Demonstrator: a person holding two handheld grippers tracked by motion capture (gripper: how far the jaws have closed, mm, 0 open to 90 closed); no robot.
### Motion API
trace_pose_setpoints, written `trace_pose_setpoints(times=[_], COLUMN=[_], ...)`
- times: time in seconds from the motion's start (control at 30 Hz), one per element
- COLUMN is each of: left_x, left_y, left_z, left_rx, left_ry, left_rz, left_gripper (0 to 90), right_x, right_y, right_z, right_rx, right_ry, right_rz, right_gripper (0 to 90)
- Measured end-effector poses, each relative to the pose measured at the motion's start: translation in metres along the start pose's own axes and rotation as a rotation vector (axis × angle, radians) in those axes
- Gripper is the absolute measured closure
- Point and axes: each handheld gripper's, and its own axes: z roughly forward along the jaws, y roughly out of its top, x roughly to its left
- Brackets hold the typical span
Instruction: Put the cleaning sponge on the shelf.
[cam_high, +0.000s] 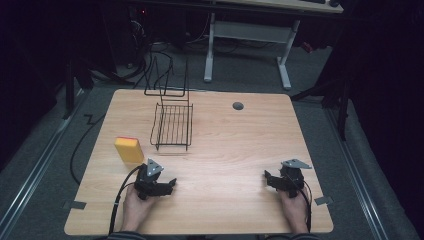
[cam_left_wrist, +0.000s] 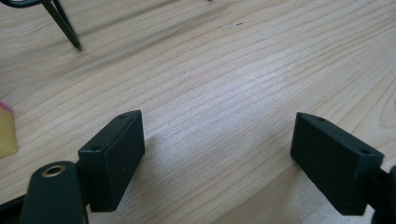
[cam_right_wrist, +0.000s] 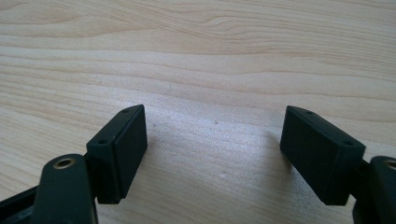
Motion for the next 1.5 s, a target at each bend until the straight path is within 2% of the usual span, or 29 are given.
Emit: trace_pose_setpoints(times=[0.3, 0.4, 0.43, 0.47, 0.53, 0.87, 1.23, 1.33, 1.5], left_x=[-0.001, -0.001, 0.000, 0.000, 0.004, 0.011, 0.009, 0.010, 0.013], left_y=[-0.001, -0.002, -0.002, -0.002, -0.005, -0.014, -0.022, -0.024, -0.027], left_z=[-0.001, -0.002, -0.003, -0.003, -0.007, -0.028, -0.046, -0.053, -0.060], left_rx=[0.003, 0.004, 0.003, 0.003, -0.010, -0.047, -0.098, -0.125, -0.139], left_ry=[-0.009, -0.005, -0.006, -0.006, -0.005, -0.001, -0.013, -0.004, 0.007], left_rz=[0.003, -0.001, -0.018, -0.018, -0.045, -0.070, -0.098, -0.108, -0.121], left_gripper=[15.0, 15.0, 15.0, 15.1, 14.9, 14.9, 15.1, 15.4, 15.2], right_x=[0.000, 0.000, 0.000, 0.000, 0.000, 0.000, 0.000, 0.000, 0.000], right_y=[0.000, 0.000, 0.000, 0.000, 0.000, 0.000, 0.000, 0.000, 0.000], right_z=[0.000, 0.000, 0.000, 0.000, 0.000, 0.000, 0.000, 0.000, 0.000], right_rx=[0.001, 0.001, 0.001, 0.001, 0.001, 0.001, 0.001, 0.002, 0.002], right_ry=[0.001, 0.001, 0.001, 0.001, 0.001, 0.001, 0.000, 0.001, 0.002], right_rz=[0.000, 0.000, 0.000, 0.000, 0.000, 0.000, 0.000, 0.000, -0.001], right_gripper=[23.3, 23.3, 23.3, 23.3, 23.3, 23.3, 23.3, 23.3, 23.3])
